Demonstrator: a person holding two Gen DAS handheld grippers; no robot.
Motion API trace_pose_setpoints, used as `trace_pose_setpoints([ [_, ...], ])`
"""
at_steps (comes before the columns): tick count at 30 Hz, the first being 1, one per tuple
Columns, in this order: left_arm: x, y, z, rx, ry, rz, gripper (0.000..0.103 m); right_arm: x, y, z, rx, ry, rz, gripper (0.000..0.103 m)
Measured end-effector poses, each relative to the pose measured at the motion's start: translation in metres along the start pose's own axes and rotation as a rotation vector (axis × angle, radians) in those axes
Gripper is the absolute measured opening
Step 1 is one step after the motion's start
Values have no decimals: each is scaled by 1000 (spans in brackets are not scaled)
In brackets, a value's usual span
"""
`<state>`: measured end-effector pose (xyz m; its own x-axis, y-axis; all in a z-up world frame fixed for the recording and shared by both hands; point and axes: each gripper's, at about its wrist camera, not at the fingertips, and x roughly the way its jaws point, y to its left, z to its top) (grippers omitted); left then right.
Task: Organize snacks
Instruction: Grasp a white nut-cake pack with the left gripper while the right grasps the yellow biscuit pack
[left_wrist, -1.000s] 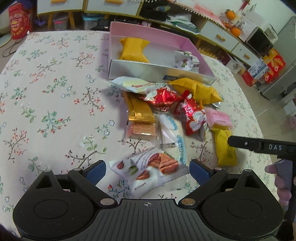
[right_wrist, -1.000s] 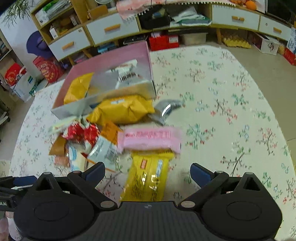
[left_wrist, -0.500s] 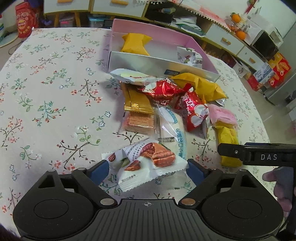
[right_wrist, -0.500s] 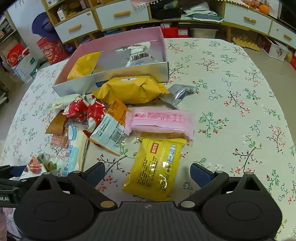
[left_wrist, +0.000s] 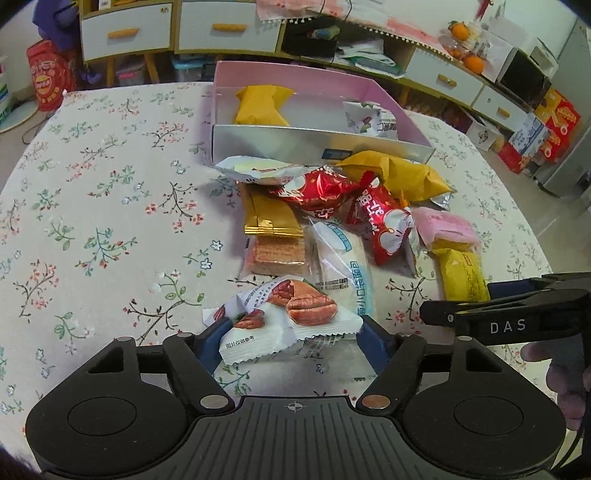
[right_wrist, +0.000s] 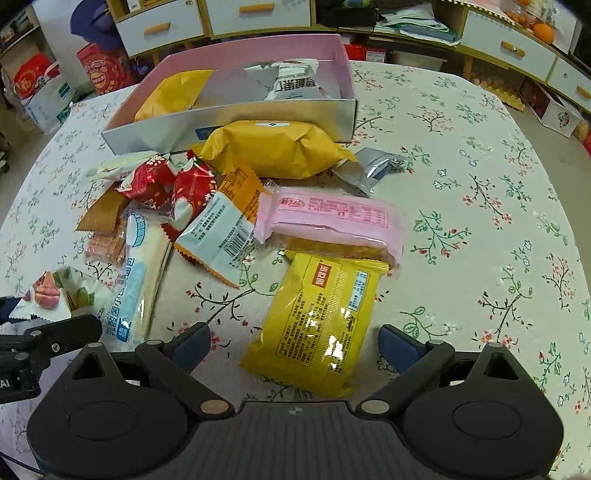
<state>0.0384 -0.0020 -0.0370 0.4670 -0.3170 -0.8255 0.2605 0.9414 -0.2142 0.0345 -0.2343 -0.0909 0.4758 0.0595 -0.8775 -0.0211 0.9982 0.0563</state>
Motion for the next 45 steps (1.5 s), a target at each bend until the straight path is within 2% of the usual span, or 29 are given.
trace_pose_setpoints([
  [17,0,5,2,-19,5,3,73,2,1,0,-18,-2,-11,61],
  [20,0,5,2,-20,6,3,73,1,1,0,-26,-16,-25,51],
  [22,-1,4,3,-22,6,2,73,-1,0,1,-24,-24,-34,36],
  [25,-2,5,3,-24,4,1,73,-3,-3,3,-10,-30,-35,22],
  [31,-6,6,4,-25,-5,-3,73,-7,0,4,-19,-44,-47,21],
  [45,-27,6,22,-30,-80,-20,73,-39,-1,18,11,-128,25,21],
])
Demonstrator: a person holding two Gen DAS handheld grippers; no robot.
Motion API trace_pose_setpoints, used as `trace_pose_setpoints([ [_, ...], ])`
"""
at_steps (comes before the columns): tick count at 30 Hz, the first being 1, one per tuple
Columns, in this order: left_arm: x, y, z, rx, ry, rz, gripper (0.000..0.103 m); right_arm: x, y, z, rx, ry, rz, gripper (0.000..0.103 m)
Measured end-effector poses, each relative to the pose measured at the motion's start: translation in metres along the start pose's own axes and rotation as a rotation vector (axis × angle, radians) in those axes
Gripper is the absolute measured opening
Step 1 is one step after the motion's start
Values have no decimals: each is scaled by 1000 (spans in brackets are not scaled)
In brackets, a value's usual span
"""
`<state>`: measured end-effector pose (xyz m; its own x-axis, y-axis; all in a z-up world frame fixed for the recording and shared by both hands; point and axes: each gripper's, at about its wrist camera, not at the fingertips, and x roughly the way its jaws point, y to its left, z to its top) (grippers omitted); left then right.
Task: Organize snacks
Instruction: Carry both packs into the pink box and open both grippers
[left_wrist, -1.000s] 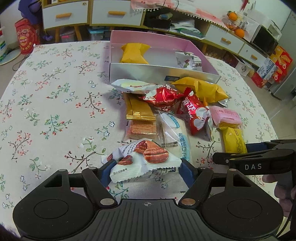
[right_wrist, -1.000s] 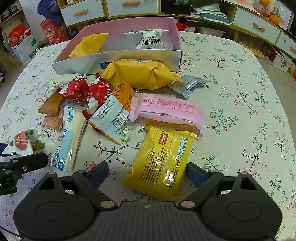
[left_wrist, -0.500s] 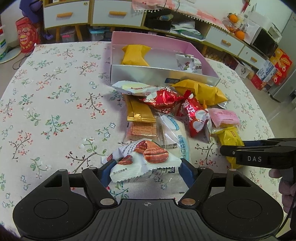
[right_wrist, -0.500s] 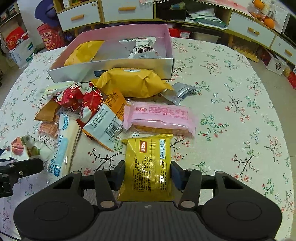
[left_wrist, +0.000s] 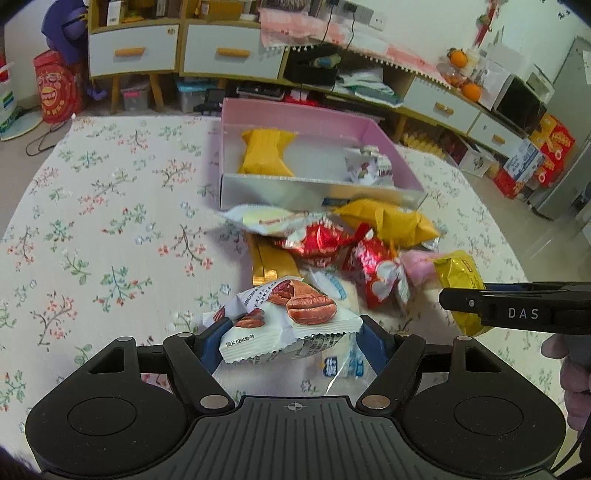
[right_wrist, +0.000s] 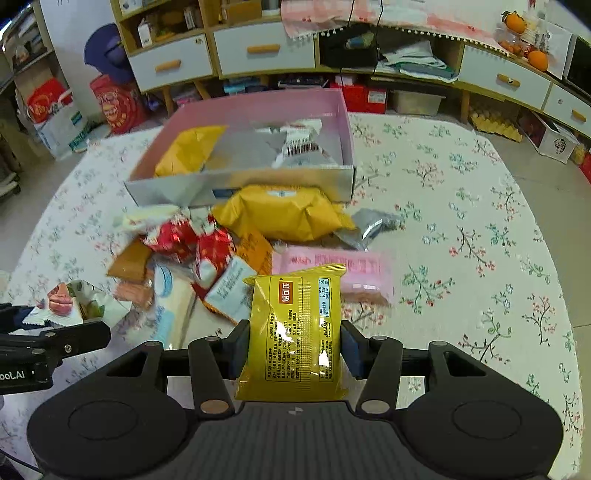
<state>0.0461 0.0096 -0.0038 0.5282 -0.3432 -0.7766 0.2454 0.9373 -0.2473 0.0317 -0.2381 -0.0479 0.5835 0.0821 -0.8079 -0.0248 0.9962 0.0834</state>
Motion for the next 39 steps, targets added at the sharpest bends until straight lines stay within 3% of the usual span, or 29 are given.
trace_pose_setpoints([
  [20,6,2,54,-40,-114,-27,73,1,-4,59,105,-104,93,21],
  [30,46,-8,98,-6,-115,-3,73,19,-17,99,210,-144,133,22],
  [39,84,-26,126,55,-132,-27,73,55,-25,146,189,-189,133,22],
])
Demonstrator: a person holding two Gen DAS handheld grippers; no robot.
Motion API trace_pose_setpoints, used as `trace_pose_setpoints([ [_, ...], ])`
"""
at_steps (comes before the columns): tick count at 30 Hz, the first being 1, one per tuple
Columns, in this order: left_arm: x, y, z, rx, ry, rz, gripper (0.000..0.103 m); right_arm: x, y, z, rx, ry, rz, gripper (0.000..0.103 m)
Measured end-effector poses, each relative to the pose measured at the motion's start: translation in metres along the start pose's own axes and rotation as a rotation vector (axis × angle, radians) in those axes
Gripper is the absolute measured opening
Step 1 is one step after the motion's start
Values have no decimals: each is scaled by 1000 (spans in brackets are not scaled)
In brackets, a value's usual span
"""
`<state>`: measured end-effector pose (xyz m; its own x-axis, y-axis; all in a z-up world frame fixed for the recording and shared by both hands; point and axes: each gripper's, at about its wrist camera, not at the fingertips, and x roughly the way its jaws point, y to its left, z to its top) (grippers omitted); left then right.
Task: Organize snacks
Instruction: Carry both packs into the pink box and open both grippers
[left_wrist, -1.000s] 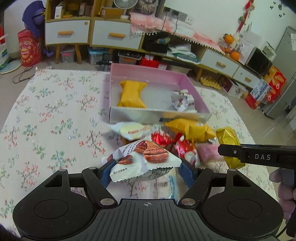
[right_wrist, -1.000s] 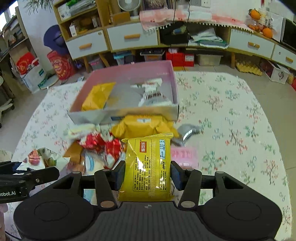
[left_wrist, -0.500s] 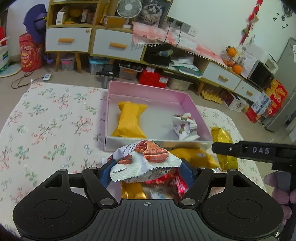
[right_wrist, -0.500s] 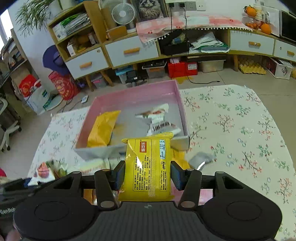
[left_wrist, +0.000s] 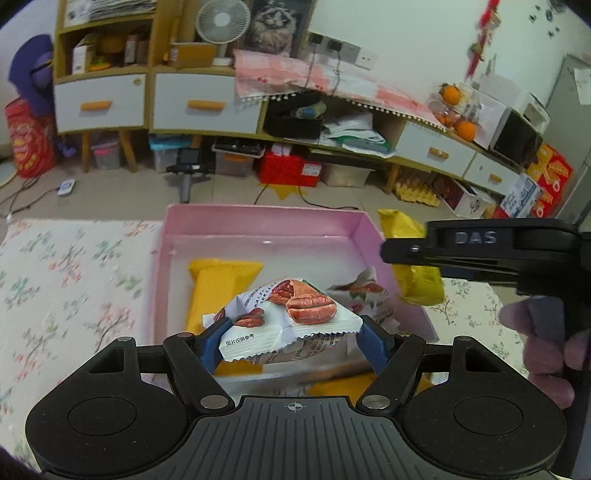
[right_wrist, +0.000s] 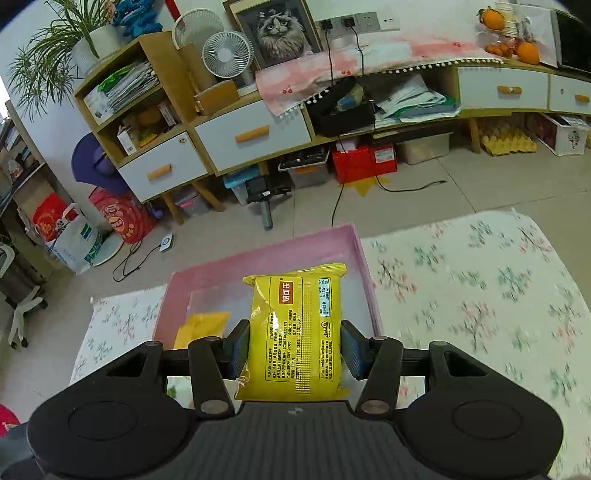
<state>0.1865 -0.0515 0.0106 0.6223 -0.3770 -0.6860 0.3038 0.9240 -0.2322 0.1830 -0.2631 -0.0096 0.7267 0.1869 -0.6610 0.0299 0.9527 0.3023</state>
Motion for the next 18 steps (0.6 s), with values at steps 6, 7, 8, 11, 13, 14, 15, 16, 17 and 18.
trace_pose_setpoints([
  [6,26,-8,1,50,2,-11,73,22,-12,6,-19,-7,23,22],
  [7,30,-9,1,64,1,-6,73,26,-13,9,-22,-6,27,22],
  [8,34,-11,1,79,-1,-1,73,28,-14,11,-28,-11,30,22],
  [11,43,-13,1,110,1,-2,73,33,-17,17,-34,-28,39,22],
  [13,49,-15,1,115,9,-5,73,38,-19,19,-24,-29,49,22],
  [14,52,-16,2,119,8,-4,73,40,-20,19,-23,-29,51,22],
  [15,54,-17,2,122,6,-4,73,42,-20,18,-24,-30,51,22],
  [16,56,-17,3,123,3,-3,73,44,-20,18,-27,-31,46,22],
  [17,58,-17,3,121,1,-3,73,46,-20,18,-29,-33,41,22],
  [18,60,-17,4,116,0,-8,73,47,-20,18,-32,-36,37,22],
])
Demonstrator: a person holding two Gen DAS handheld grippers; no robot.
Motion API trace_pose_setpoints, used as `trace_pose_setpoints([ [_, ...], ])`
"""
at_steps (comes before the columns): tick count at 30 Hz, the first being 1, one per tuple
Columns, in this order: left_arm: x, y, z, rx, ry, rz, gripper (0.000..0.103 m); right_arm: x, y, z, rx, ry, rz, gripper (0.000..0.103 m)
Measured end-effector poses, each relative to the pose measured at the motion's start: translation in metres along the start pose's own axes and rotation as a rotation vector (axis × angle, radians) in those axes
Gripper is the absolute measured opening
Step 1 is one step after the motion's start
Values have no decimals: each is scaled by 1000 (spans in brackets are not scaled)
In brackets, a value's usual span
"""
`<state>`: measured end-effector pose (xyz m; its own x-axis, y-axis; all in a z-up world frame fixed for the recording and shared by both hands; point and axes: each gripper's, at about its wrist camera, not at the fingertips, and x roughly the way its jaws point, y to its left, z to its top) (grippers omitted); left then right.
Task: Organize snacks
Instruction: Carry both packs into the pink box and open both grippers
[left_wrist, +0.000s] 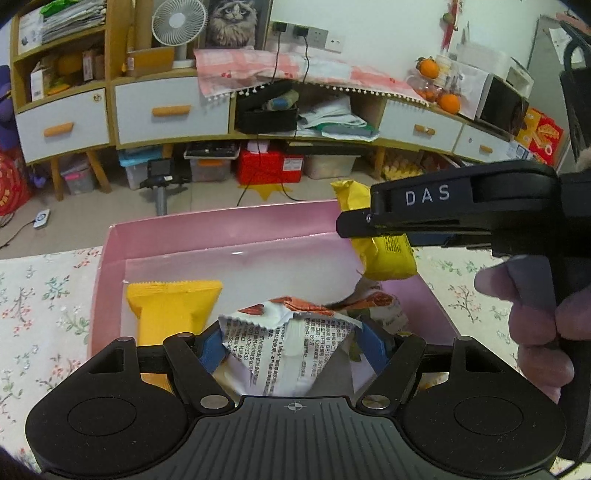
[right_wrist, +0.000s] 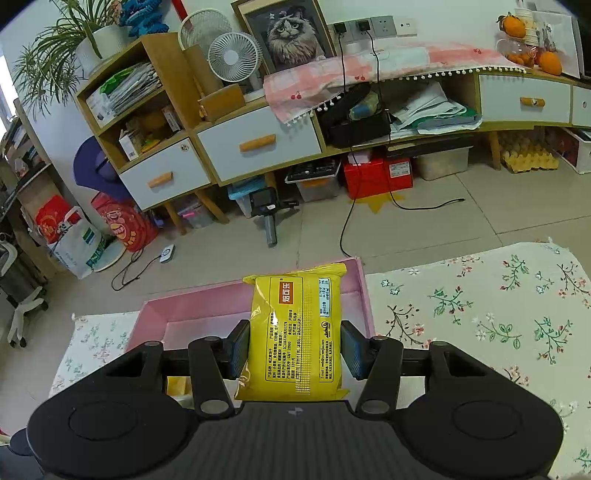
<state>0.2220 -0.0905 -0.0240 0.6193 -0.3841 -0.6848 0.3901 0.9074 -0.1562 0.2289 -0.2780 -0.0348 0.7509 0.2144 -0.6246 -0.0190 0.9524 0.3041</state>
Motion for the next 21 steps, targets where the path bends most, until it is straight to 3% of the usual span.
trace_pose_setpoints([
  [5,4,1,0,3,0,-14,78,4,-3,-1,5,2,6,24],
  [10,-4,-7,1,47,-25,-3,91,2,-5,1,27,-13,19,45],
  [15,-16,-12,1,75,-21,-10,94,-6,1,0,3,-5,9,51],
  [21,-38,-9,0,39,-16,-35,95,-21,6,0,-12,13,-13,58],
])
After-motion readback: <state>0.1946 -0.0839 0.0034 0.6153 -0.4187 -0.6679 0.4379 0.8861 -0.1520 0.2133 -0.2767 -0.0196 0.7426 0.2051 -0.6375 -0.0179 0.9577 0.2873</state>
